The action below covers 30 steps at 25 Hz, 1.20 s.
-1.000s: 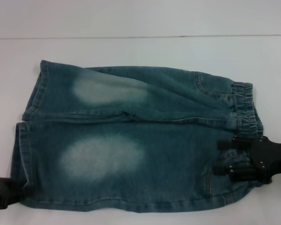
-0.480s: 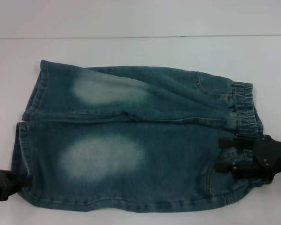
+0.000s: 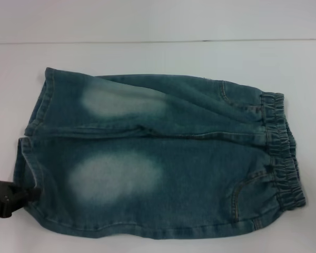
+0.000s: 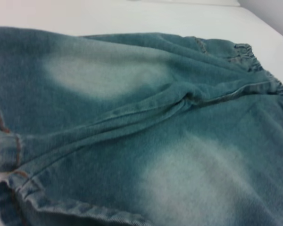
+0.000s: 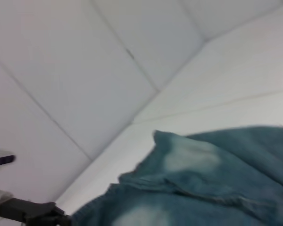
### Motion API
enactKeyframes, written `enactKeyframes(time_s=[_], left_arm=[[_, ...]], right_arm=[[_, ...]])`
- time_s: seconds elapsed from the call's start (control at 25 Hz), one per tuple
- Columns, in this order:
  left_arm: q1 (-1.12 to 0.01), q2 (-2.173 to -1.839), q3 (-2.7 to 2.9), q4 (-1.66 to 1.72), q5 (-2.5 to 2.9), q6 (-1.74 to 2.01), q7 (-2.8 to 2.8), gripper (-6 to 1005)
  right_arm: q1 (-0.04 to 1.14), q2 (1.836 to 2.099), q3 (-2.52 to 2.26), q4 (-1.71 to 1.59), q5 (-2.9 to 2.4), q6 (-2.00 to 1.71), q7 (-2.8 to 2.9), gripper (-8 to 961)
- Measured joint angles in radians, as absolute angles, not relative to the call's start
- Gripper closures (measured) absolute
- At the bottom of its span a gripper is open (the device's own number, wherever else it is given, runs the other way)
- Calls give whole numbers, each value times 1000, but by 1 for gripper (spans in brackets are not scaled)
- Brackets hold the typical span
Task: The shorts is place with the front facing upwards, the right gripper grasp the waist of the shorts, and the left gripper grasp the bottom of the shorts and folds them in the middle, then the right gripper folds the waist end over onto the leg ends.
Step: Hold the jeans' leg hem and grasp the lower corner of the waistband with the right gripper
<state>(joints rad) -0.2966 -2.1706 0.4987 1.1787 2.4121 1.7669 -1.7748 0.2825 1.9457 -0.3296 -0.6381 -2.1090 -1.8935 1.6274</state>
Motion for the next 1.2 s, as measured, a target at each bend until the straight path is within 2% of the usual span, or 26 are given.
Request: enactKeyframes(time_s=[0.04,0.16,0.52,1.2], left_arm=[[-297,-2171,499,1179,2406,1767,-1774,949],[-300,-2171,503,1179,2401,1767,-1773,949],[-305,-2172,524,1178,2401,1763,-1777,949],[-298,-2173,525,1176,2376,1772,-1771,949]], right_arm=[[271,1936,-327,-627,-2119,-1886,1639,45],[263,1931,-323,-618,-2165,-1850,1674,45],[282,1982,-326,-602,-2224,-1691,1560,45],[321,1981,-355,-581,-2244,-1615,1596,44]])
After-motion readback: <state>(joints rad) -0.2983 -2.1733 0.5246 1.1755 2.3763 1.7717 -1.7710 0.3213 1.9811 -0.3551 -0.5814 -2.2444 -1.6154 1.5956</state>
